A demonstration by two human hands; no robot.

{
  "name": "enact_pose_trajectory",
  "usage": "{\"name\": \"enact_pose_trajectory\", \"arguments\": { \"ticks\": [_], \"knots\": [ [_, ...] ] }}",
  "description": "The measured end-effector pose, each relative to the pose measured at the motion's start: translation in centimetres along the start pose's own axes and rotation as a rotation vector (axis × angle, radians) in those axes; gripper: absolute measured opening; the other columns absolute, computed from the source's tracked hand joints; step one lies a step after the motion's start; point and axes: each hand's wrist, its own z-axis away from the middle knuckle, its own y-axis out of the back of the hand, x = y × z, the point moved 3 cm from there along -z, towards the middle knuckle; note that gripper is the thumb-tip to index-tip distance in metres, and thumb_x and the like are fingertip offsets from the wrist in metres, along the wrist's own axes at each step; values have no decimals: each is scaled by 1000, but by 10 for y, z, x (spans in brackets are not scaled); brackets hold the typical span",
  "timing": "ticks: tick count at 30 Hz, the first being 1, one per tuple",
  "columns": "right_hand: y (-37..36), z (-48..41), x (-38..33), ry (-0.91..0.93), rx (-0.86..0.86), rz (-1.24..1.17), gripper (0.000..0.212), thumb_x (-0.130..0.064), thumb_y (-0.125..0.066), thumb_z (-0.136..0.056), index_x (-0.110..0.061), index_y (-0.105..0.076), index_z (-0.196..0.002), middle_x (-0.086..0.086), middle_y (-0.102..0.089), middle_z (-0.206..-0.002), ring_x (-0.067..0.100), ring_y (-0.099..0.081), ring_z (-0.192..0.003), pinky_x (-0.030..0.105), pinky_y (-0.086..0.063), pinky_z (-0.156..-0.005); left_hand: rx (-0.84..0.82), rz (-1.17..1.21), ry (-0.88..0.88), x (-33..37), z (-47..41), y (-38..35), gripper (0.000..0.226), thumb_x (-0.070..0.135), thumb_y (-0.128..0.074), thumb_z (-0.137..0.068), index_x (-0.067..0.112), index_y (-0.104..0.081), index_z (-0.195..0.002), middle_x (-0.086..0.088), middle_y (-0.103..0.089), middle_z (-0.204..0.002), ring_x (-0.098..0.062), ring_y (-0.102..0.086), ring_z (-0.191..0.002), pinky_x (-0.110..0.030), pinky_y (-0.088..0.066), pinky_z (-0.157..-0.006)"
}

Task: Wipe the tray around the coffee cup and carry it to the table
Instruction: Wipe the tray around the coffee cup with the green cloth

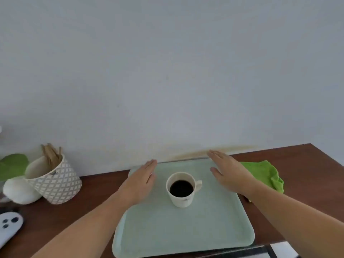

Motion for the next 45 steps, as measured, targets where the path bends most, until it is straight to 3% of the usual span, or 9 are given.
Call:
{"name": "enact_pose_trajectory", "arguments": {
  "ticks": [9,17,22,26,30,34,41,43,45],
  "knots": [
    [-13,33,36,-250,153,123,53,-29,-54,-91,-13,-51,-141,3,-55,-145,23,-34,-144,41,-17,-123,15,-204,-73,-25,11,-59,56,40,-26,-102,25,-19,-155,9,-15,-162,-4,0,-147,-26,1,-120],
    [-8,85,108,-924,155,156,88,-67,-49,-85,-5,-33,-146,20,-47,-140,42,-40,-130,55,-31,-109,62,-230,8,-20,14,-61,64,54,-18,-94,33,-18,-154,10,-14,-162,-8,-2,-149,-32,-5,-122],
    [-5,69,114,-966,218,-172,56,-44,-70,-83,-5,-54,-119,13,-67,-107,35,-61,-99,42,-48,-81,74,-253,31,-15,13,-62,58,48,-30,-100,33,-18,-154,8,-15,-163,-9,-2,-150,-34,-5,-122],
    [9,56,92,-799,384,-456,8,-28,-64,-88,-24,-62,-93,-4,-63,-81,17,-60,-73,26,-37,-51,81,-257,41,-13,13,-63,58,47,-32,-99,32,-20,-154,7,-17,-163,-11,-6,-150,-34,-7,-122],
    [21,50,34,-505,404,-475,16,-18,-58,-89,-33,-50,-89,-6,-55,-84,6,-53,-73,25,-37,-54,86,-252,48,-16,11,-62,58,46,-33,-98,31,-23,-153,7,-19,-162,-10,-9,-149,-34,-8,-122],
    [3,70,-22,-361,168,-302,36,-10,-60,-79,-31,-39,-99,-11,-50,-77,9,-52,-62,32,-40,-47,92,-236,93,-17,13,-63,59,45,-35,-97,31,-24,-153,7,-19,-162,-9,-8,-149,-32,-7,-122],
    [-30,100,-43,-279,-70,-74,48,-49,-59,-79,-24,-56,-120,-11,-53,-117,17,-54,-108,28,-48,-82,-46,-280,30,-30,6,-38,63,53,-32,-96,32,-19,-154,4,-16,-163,-11,-11,-149,-29,-4,-120],
    [-39,104,-44,-199,-184,-71,64,-59,-46,-85,-28,-38,-141,-17,-31,-151,12,-26,-143,29,-28,-117,-62,-406,0,-33,15,-43,64,56,-15,-97,32,-2,-155,3,-3,-165,-11,1,-150,-34,0,-121],
    [-52,102,-44,-172,-253,-60,72,-58,-31,-93,-35,-6,-156,-19,5,-163,0,11,-150,22,7,-120,-45,-453,4,-35,21,-51,64,56,-2,-96,31,7,-155,3,4,-165,-9,9,-149,-35,3,-121]
  ]
}}
